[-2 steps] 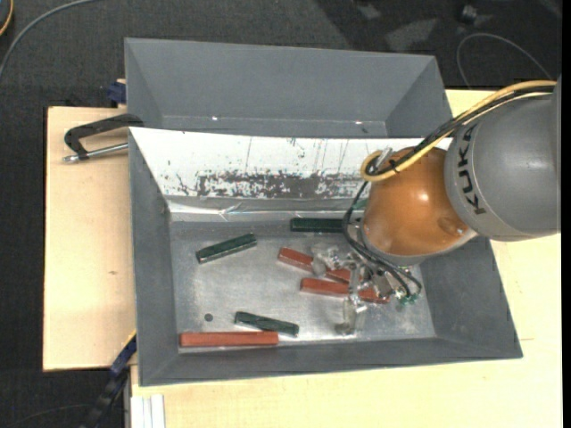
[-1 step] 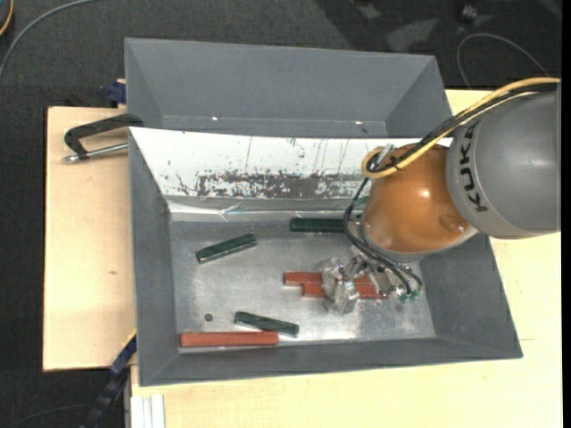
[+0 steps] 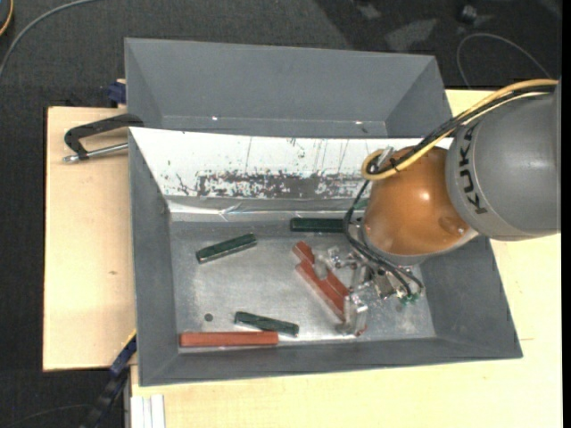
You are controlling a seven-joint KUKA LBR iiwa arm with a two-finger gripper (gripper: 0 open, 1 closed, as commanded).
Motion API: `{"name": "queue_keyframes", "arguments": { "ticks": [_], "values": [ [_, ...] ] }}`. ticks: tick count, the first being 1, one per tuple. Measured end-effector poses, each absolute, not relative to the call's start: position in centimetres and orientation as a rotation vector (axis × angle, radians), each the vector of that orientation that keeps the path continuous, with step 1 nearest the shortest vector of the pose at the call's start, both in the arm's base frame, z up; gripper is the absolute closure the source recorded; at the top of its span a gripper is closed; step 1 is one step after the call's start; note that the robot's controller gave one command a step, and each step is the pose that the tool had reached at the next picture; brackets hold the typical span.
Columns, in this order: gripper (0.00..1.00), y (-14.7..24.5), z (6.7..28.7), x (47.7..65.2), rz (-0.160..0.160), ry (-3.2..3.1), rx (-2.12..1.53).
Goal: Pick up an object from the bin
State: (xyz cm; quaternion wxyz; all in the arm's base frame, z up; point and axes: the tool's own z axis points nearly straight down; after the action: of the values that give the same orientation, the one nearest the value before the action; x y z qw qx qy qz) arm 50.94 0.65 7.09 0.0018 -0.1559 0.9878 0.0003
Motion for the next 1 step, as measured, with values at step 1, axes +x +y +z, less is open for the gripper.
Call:
{"name": "queue_keyframes", "arguments": {
  "ticks": [1],
  "values": [
    [1.0, 0.75, 7.34, 51.21, 0.002, 3.09, -0.488]
  ]
}}
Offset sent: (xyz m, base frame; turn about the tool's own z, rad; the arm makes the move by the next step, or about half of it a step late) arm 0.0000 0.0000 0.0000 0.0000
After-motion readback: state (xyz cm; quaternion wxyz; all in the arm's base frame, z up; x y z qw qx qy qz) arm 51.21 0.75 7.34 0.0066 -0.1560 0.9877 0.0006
